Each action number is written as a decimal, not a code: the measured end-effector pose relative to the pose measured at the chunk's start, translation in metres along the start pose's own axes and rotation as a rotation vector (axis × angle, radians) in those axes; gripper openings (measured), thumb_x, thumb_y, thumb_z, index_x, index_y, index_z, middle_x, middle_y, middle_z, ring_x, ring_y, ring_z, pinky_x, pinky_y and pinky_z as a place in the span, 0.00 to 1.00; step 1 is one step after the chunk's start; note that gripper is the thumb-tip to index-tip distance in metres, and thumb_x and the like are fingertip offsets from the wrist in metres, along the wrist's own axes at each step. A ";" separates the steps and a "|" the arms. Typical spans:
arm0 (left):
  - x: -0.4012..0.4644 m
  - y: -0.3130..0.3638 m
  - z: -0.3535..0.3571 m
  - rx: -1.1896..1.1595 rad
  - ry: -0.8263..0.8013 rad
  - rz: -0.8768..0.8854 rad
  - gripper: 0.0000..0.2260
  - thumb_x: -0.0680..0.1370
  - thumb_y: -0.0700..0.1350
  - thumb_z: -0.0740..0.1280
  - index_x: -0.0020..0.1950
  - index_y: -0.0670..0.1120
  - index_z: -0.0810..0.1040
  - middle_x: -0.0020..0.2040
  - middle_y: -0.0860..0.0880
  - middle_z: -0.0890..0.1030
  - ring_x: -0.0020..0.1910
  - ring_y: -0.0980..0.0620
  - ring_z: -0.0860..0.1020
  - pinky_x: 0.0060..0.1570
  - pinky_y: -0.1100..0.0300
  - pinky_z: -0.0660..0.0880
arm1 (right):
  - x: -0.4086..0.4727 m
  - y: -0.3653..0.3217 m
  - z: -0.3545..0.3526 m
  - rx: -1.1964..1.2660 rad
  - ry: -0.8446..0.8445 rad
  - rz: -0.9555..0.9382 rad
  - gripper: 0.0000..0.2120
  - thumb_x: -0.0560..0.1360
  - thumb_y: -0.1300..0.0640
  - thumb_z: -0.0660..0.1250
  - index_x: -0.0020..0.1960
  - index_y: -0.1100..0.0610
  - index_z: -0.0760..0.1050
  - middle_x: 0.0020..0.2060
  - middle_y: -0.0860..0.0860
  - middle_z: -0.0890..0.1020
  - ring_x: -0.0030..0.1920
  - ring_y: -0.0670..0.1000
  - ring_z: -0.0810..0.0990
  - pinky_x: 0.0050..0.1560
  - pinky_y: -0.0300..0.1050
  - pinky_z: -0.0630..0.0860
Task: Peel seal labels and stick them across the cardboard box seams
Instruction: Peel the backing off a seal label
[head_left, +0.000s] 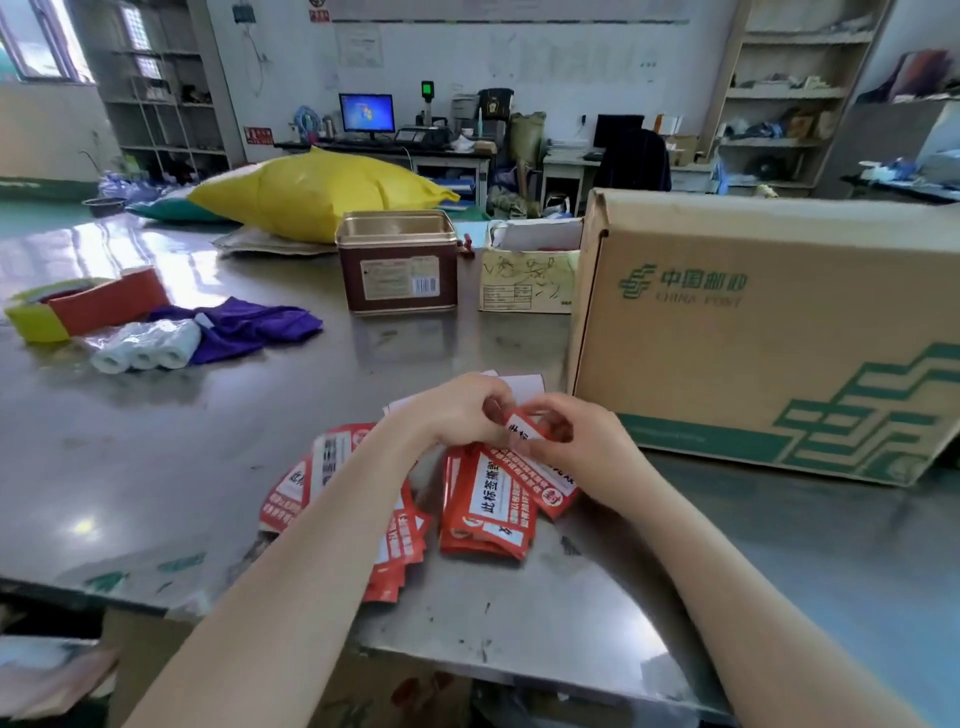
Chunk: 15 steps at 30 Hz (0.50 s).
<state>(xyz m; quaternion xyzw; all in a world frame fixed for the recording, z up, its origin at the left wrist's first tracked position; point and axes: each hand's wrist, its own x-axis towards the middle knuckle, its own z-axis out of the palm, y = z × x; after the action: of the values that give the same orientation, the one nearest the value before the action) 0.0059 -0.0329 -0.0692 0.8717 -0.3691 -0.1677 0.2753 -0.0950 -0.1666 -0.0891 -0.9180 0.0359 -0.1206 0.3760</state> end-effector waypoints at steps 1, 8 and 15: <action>0.000 0.000 0.001 -0.080 0.063 0.017 0.07 0.72 0.43 0.73 0.42 0.49 0.74 0.42 0.50 0.78 0.44 0.50 0.78 0.41 0.61 0.74 | 0.001 0.004 0.000 0.041 0.049 -0.016 0.11 0.71 0.55 0.71 0.53 0.52 0.78 0.41 0.47 0.81 0.41 0.46 0.79 0.41 0.34 0.74; -0.005 -0.005 -0.001 -0.558 0.434 0.006 0.02 0.77 0.42 0.67 0.46 0.44 0.78 0.41 0.48 0.83 0.36 0.56 0.80 0.33 0.67 0.73 | 0.003 0.000 -0.007 0.425 0.155 0.023 0.14 0.73 0.57 0.69 0.57 0.50 0.72 0.45 0.48 0.82 0.40 0.46 0.83 0.37 0.38 0.80; -0.013 -0.001 -0.004 -0.697 0.198 -0.045 0.08 0.78 0.44 0.64 0.51 0.40 0.79 0.44 0.46 0.84 0.40 0.54 0.82 0.38 0.65 0.75 | -0.008 -0.001 -0.019 0.308 0.265 -0.023 0.07 0.75 0.60 0.65 0.52 0.51 0.74 0.44 0.45 0.79 0.41 0.43 0.81 0.34 0.33 0.78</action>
<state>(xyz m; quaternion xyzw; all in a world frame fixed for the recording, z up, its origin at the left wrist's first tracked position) 0.0000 -0.0215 -0.0657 0.7454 -0.2419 -0.2041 0.5866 -0.1079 -0.1777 -0.0773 -0.8262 0.0555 -0.2489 0.5024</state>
